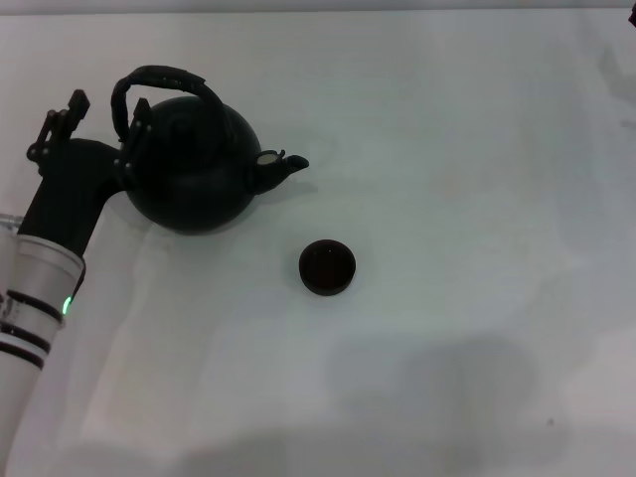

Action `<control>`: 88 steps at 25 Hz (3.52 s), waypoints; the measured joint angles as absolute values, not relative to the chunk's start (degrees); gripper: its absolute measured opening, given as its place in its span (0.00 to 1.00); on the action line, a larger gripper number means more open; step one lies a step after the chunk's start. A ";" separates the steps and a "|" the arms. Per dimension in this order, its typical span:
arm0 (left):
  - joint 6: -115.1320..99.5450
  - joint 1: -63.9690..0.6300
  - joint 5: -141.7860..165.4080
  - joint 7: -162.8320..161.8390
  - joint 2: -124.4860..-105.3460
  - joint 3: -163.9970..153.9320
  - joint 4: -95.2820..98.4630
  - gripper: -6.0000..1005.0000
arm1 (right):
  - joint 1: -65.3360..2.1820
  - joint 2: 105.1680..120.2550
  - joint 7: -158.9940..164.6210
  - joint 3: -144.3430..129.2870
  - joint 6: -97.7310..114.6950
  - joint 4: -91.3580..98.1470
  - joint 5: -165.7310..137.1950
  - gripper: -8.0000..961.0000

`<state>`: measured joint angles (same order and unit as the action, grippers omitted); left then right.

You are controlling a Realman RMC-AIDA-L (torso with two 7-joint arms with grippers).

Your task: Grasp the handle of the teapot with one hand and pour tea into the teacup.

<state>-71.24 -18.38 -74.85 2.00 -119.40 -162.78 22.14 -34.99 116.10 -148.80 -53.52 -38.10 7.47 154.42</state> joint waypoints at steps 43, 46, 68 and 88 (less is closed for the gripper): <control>-80.58 -18.35 -88.13 -10.05 -119.02 -162.07 11.66 0.80 | -32.96 116.19 -149.10 -53.97 -45.21 3.83 154.33 0.86; -77.22 -20.39 -92.14 -12.47 -118.95 -162.07 8.81 0.80 | -32.56 116.19 -148.97 -54.13 -46.20 3.41 154.33 0.86; -68.41 -26.12 -99.22 -13.32 -118.64 -162.07 1.66 0.80 | -32.78 116.19 -149.02 -54.12 -46.43 2.78 154.31 0.86; -67.97 -23.73 -99.32 -13.15 -118.80 -162.16 1.75 0.80 | -30.15 116.19 -149.42 -54.04 -52.77 2.71 154.24 0.86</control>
<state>-67.97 -23.73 -99.32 -13.15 -118.80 -162.16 1.75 -30.15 116.19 -149.42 -54.04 -52.77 2.71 154.24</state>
